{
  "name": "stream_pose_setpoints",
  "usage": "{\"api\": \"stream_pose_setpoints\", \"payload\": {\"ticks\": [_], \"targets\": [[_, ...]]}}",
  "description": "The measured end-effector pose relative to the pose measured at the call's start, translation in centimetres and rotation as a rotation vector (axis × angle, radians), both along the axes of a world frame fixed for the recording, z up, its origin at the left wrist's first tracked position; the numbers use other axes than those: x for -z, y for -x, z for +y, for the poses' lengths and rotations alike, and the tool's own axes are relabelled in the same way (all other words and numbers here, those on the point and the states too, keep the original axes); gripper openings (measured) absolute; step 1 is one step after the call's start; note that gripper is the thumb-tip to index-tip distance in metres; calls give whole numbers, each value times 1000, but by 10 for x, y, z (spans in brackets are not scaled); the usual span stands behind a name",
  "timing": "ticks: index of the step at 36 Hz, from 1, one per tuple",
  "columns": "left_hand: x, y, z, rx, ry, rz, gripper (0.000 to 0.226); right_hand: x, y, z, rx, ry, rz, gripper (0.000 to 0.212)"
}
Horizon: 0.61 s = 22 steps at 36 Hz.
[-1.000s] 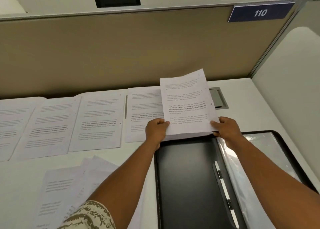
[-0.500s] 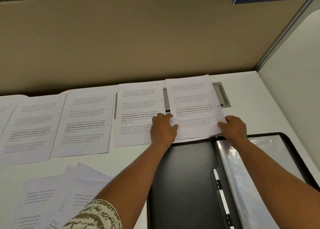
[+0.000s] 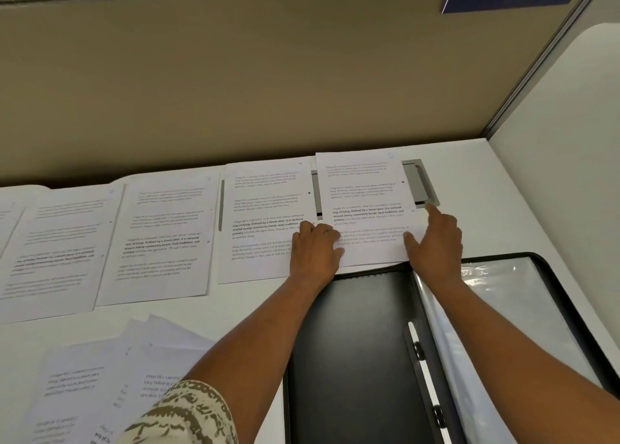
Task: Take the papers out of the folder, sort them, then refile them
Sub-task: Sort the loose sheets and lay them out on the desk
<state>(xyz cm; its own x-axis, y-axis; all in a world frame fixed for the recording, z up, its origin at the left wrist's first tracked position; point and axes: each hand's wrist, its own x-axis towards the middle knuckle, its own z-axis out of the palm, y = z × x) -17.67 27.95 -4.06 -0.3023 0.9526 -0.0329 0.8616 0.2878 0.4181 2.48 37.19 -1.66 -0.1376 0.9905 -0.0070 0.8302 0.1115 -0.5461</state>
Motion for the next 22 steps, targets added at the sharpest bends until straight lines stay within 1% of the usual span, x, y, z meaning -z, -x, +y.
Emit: {"api": "stream_pose_setpoints", "payload": {"ticks": [5,11,18,22], "targets": [[-6,0,-12,-30,-53,-78,30,-3,21,-32,-184,-14,65,56],[-16,9,-43,-83,-74,-153,29,-9,45,-76,-277,30,85,45],[-27,28,-108,-210,-104,-224,28,-23,68,-135,-354,107,112,33],[-33,39,-159,-261,-118,-224,31,-29,84,-185,-407,173,74,23]]}}
